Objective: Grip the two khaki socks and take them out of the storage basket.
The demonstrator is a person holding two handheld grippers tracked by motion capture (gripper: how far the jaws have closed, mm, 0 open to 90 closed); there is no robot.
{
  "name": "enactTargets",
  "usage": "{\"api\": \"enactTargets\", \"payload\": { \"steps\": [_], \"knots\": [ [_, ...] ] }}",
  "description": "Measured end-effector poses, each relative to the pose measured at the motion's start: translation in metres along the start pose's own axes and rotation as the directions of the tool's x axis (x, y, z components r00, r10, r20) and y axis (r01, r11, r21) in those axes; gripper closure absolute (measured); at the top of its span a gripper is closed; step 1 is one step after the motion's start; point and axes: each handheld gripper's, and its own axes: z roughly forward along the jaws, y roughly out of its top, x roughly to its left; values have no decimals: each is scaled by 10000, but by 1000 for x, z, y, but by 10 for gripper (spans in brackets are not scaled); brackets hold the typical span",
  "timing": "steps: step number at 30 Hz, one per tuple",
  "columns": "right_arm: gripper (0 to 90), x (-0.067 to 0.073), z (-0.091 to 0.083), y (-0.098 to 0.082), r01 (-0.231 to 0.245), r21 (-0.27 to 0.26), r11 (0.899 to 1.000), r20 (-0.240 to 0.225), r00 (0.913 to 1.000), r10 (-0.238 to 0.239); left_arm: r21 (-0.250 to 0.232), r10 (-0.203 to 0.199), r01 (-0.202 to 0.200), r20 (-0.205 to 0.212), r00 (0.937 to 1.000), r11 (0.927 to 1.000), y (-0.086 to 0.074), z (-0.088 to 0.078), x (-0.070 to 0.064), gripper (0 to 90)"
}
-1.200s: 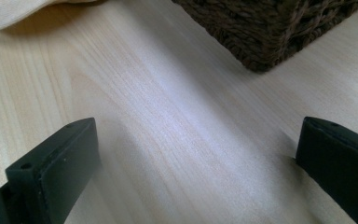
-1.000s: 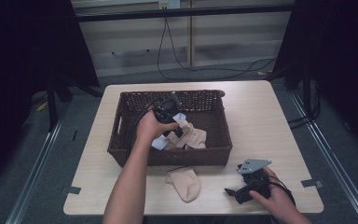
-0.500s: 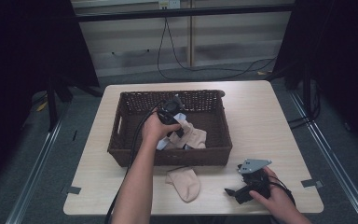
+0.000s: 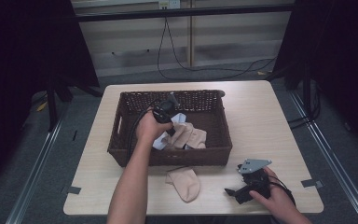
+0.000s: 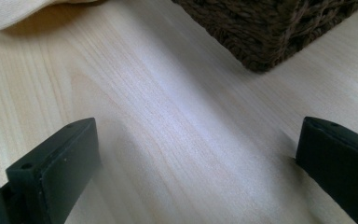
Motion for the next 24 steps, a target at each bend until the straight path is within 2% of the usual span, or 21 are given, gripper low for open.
{"api": "enactTargets", "payload": {
  "steps": [1, 3, 6, 17, 24],
  "knots": [
    [0, 0, 0, 0, -2, 1, 10000, 0, 10000, 2, -33, -28, 28, 162, 9999, 10000, -1, -5, -1, 856],
    [0, 0, 0, 0, -8, 4, 10000, 0, 10000, 8, -5, -74, 74, 114, 9999, 10000, -3, -13, -2, 856],
    [0, 0, 0, 0, 1, 3, 10000, 5, 10000, -1, -80, -191, 195, 478, 9987, 9998, -6, -28, -5, 856],
    [0, 0, 0, 0, -8, 8, 10000, -7, 10000, 8, -60, 262, -258, 889, 9957, 9997, -9, -71, -21, 856],
    [0, 0, 0, 0, -9, 8, 10000, -7, 10000, 9, 160, 639, -656, 887, 9940, 9977, -10, -93, -32, 856]
  ]
}}
